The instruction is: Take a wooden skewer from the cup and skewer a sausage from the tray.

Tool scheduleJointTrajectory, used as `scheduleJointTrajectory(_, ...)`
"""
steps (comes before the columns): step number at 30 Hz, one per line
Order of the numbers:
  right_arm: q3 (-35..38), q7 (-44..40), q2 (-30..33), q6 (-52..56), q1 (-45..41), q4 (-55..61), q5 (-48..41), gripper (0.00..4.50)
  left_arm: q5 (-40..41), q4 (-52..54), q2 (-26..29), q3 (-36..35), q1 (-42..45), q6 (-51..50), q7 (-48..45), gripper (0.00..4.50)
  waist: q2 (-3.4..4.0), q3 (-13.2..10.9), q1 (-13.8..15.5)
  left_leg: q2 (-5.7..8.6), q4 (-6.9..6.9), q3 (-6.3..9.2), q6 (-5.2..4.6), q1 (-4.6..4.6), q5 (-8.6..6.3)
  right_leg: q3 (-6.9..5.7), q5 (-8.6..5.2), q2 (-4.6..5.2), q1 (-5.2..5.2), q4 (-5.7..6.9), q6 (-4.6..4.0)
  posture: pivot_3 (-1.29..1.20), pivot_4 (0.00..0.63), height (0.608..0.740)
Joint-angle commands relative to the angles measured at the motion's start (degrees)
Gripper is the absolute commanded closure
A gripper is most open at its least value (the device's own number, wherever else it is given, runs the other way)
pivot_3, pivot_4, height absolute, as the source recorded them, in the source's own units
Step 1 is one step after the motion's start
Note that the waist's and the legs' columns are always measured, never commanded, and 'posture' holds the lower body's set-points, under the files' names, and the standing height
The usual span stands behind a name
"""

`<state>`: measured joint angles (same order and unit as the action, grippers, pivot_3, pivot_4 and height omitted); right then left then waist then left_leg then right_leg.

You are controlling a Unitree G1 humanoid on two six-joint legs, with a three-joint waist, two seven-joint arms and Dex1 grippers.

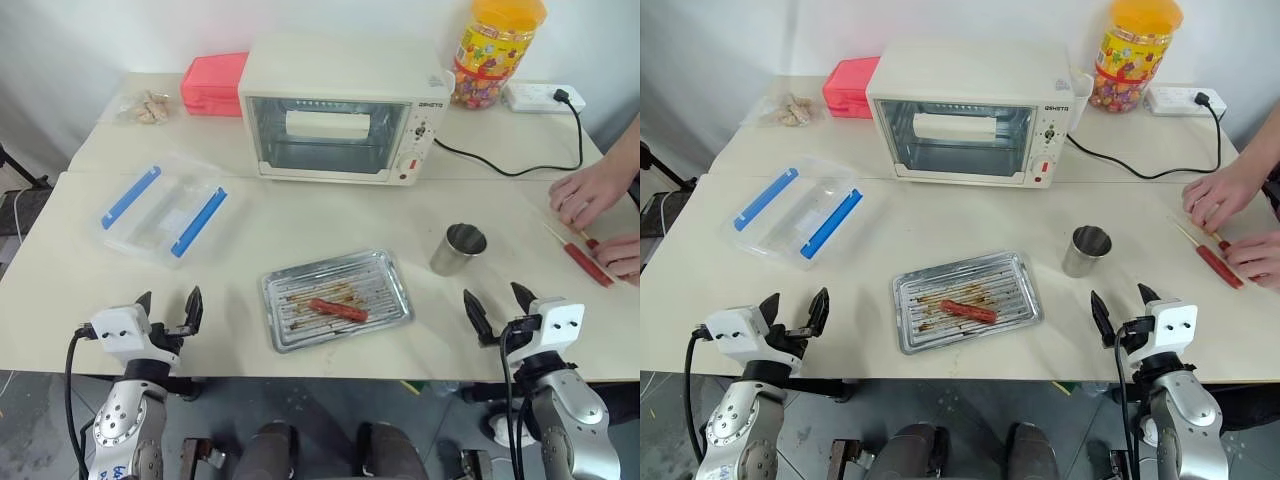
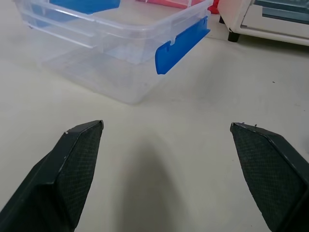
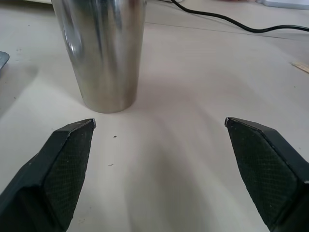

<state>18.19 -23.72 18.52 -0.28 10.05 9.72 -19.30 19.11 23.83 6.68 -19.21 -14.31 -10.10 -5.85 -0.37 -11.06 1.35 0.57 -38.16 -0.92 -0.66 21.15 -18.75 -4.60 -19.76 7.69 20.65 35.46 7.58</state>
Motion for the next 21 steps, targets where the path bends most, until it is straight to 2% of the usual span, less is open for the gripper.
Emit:
scheduleJointTrajectory(1, 0.43, -0.84, 0.24, -1.74, 0.0, 0.73, -0.41, 0.0, -0.07, 1.24, 0.54, -0.45, -0.21, 0.83, -0.14, 0.03, 0.0, 0.0, 0.0, 0.0, 0.0, 0.0, 0.0, 0.0, 0.0, 0.0, 0.0, 0.0, 0.0, 0.0, 0.0, 0.0, 0.15, 0.74)
scheduleJointTrajectory(11, 0.64, -2.95, -0.78, -4.44, 0.07, -1.09, -2.43, 0.0, -0.03, 0.95, -1.27, -0.74, -1.29, 2.72, 0.2, 0.03, 0.0, 0.0, -0.02, -0.01, 0.0, -0.01, 0.0, 0.0, 0.0, 0.01, 0.0, -0.01, 0.0, -0.01, 0.0, 0.0, 0.15, 0.74)
scheduleJointTrajectory(21, -0.79, -6.91, -0.87, -5.58, -3.01, -4.45, -4.24, 0.0, -0.46, 0.03, 0.3, -1.89, 0.21, 2.64, 0.06, 0.03, 0.0, 0.0, -0.03, -0.03, 0.0, -0.04, 0.0, -0.01, -0.01, -0.01, 0.0, -0.04, 0.01, -0.01, 0.0, 0.0, 0.15, 0.74)
